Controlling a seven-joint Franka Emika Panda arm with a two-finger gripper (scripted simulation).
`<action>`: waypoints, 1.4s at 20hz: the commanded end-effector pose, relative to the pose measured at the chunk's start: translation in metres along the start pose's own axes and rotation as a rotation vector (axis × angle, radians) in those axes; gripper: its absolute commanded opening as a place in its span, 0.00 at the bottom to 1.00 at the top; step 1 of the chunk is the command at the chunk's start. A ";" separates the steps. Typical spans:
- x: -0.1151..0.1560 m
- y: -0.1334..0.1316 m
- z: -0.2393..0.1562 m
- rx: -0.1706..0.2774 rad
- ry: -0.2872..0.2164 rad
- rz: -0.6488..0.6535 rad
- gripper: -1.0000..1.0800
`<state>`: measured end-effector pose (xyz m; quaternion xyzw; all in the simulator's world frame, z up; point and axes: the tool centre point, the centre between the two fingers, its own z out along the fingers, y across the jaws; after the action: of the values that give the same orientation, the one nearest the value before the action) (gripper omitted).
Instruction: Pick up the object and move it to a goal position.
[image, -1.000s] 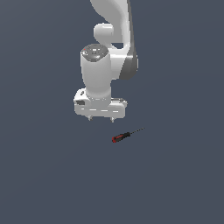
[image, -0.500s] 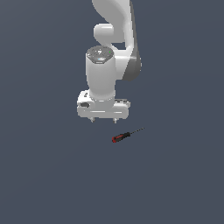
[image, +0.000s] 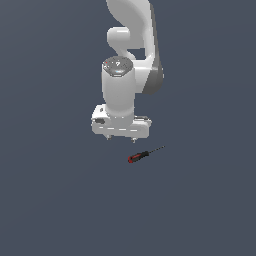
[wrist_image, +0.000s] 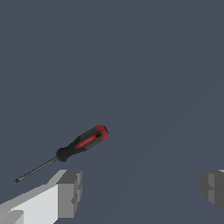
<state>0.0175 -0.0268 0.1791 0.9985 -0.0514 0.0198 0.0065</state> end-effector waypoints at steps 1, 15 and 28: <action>-0.001 -0.005 0.004 0.003 -0.002 0.034 0.96; -0.010 -0.046 0.040 0.015 -0.022 0.344 0.96; -0.023 -0.084 0.074 0.010 -0.039 0.657 0.96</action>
<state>0.0070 0.0534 0.1073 0.9355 -0.3532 0.0029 -0.0064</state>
